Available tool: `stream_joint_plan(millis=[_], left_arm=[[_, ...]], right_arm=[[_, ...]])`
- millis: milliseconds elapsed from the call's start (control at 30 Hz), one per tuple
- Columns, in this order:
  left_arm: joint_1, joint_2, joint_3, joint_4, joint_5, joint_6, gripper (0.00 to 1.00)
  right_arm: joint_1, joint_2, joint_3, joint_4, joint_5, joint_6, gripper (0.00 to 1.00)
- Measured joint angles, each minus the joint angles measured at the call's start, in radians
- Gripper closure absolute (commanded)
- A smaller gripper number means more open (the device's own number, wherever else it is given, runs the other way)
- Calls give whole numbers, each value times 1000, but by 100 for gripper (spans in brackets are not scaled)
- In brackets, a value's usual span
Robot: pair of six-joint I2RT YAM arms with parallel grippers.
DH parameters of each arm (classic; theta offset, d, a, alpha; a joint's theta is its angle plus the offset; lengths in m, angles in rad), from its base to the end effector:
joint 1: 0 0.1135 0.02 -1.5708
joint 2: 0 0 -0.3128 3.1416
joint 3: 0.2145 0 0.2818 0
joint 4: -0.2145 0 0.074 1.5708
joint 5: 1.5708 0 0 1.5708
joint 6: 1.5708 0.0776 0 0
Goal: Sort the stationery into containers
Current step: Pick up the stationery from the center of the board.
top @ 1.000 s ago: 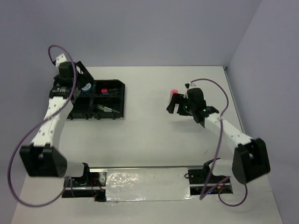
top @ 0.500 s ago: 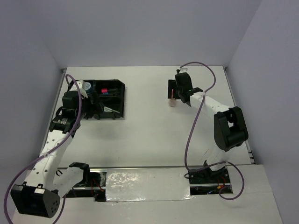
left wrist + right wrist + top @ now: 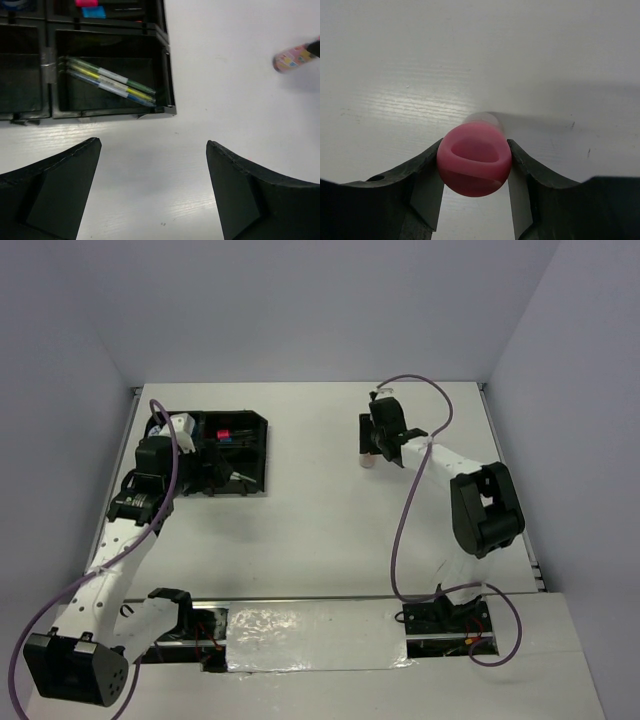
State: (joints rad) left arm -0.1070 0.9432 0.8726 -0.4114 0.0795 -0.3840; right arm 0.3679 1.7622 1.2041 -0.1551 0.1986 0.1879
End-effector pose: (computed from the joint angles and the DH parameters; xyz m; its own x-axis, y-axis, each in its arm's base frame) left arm 0.2472 -0.0328 0.3369 -0.4934 -0.3226 -0.8078 -0.0091 0.9305 -0.3661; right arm 0.4332 0.1506 0.2275 -0.6396 -0.0503 -0.7671 -0.0956 0.9953 0.0145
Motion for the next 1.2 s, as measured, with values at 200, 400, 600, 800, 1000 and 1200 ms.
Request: stream_joint_plan(millis=[200, 400, 600, 800, 1000, 1200], left_arm=[[-130, 56, -2, 77, 64, 19, 1], [-462, 395, 367, 35, 24, 154, 1], [-640, 457, 473, 18, 90, 314, 1], [-673, 455, 473, -17, 130, 384, 1], [-694, 455, 473, -18, 177, 383, 71], [-701, 455, 473, -31, 180, 375, 100]], right_arm=[[-5, -113, -27, -56, -315, 61, 100], [-4, -313, -49, -110, -686, 138, 100], [-4, -469, -95, -168, -916, 157, 100], [-4, -591, -127, -167, -1018, 201, 100], [3, -628, -154, -99, -1055, 276, 100], [7, -625, -184, -39, -1051, 307, 40]])
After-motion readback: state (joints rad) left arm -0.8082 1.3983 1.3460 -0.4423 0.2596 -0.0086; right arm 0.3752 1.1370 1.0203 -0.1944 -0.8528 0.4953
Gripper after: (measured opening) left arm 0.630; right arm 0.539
